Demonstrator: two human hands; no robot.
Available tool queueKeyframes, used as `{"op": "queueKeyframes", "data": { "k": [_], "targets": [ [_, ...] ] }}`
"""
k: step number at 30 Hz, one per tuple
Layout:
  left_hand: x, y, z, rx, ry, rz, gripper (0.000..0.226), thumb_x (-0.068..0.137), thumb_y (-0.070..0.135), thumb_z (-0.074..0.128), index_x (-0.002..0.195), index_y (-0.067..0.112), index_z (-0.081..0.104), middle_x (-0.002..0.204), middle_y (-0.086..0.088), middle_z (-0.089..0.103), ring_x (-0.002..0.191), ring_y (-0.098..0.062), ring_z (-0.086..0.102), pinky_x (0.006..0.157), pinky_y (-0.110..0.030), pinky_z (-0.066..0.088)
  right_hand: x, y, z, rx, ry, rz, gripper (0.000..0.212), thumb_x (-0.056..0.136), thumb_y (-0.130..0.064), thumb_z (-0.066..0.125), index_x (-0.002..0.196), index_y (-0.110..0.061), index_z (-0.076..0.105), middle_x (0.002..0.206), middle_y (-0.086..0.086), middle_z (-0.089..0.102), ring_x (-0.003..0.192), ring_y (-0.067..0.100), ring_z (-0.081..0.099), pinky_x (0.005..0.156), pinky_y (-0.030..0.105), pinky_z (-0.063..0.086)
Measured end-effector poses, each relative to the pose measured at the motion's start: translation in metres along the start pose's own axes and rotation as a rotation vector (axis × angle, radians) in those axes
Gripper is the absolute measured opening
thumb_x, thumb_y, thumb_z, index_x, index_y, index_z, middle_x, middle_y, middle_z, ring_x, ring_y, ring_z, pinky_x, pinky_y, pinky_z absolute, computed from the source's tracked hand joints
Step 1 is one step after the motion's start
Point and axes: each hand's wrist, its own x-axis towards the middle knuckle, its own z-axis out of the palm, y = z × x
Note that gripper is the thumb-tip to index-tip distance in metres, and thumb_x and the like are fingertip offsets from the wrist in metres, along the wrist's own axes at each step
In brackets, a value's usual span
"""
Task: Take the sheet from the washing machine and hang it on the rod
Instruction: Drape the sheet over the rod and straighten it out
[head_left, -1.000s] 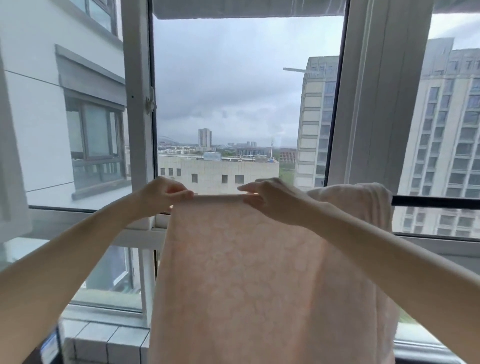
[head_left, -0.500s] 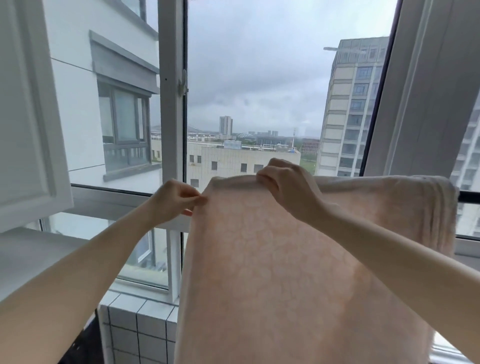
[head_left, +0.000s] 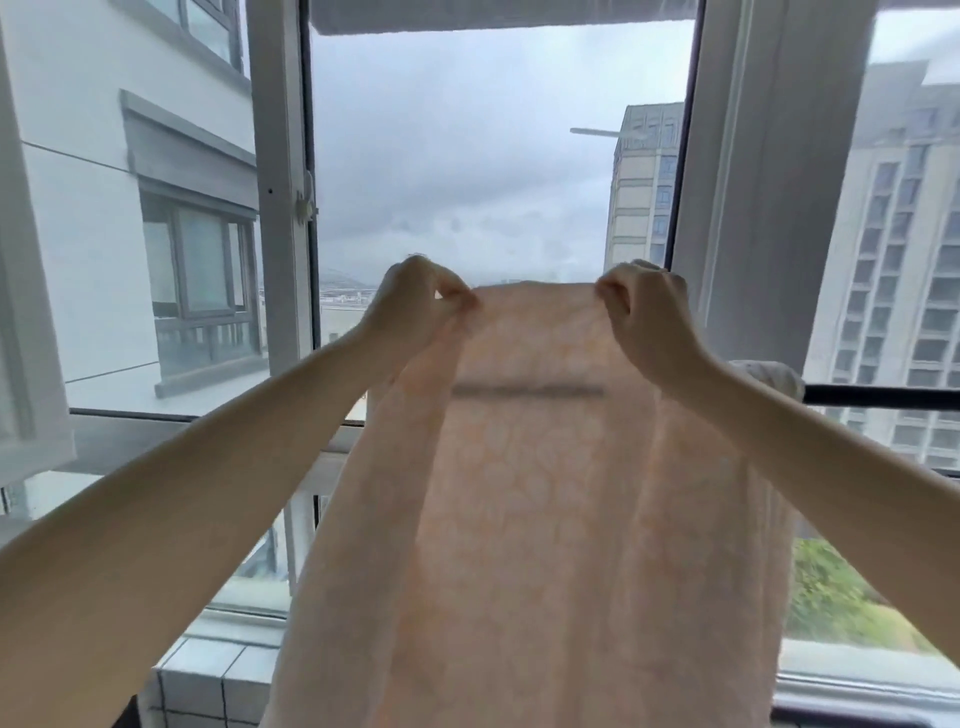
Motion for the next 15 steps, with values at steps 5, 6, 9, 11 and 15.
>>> {"op": "queueKeyframes", "data": {
  "k": [5,6,9,11,15],
  "targets": [
    [-0.002,0.035,0.052,-0.054,-0.063,0.021,0.015,0.084,0.018,0.065,0.078,0.013,0.077,0.077,-0.001,0.073,0.074,-0.005,0.061,0.07,-0.025,0.047,-0.017,0.037,-0.038,-0.189,-0.044,0.016,0.02,0.096,-0.019,0.051,0.086,-0.009,0.066,0.09,0.008,0.064,0.079,0.028,0.059,0.068,0.042,0.052],
    [-0.006,0.035,0.056,-0.029,-0.155,0.046,0.017,0.086,0.021,0.064,0.079,0.012,0.076,0.077,-0.001,0.073,0.072,-0.005,0.061,0.07,-0.027,0.048,-0.024,0.045,-0.045,-0.23,-0.081,0.006,0.021,0.097,-0.02,0.05,0.088,-0.009,0.065,0.091,0.007,0.064,0.082,0.027,0.059,0.069,0.042,0.052],
    [-0.021,0.007,0.044,0.072,-0.391,0.092,0.031,0.092,0.038,0.06,0.088,0.011,0.075,0.079,-0.004,0.072,0.067,-0.007,0.06,0.063,-0.023,0.045,-0.047,0.06,-0.061,-0.268,-0.133,-0.103,0.018,0.097,-0.02,0.05,0.09,-0.01,0.063,0.091,0.002,0.061,0.089,0.021,0.056,0.07,0.04,0.052],
    [-0.031,-0.02,0.023,0.042,-0.452,0.046,0.036,0.087,0.049,0.059,0.086,0.015,0.073,0.075,-0.003,0.07,0.061,-0.006,0.059,0.057,-0.018,0.041,-0.062,0.062,-0.066,-0.309,-0.151,-0.244,0.011,0.094,-0.015,0.056,0.092,-0.009,0.065,0.089,0.0,0.061,0.088,0.019,0.054,0.066,0.04,0.054],
    [-0.039,-0.069,-0.005,0.009,-0.328,-0.089,0.02,0.084,0.031,0.068,0.064,0.027,0.068,0.059,0.011,0.06,0.055,-0.008,0.053,0.055,-0.021,0.037,-0.075,0.065,-0.059,-0.383,-0.15,-0.412,0.016,0.089,-0.016,0.061,0.1,-0.009,0.069,0.095,0.002,0.064,0.091,0.02,0.052,0.077,0.038,0.049]
  ]
}}
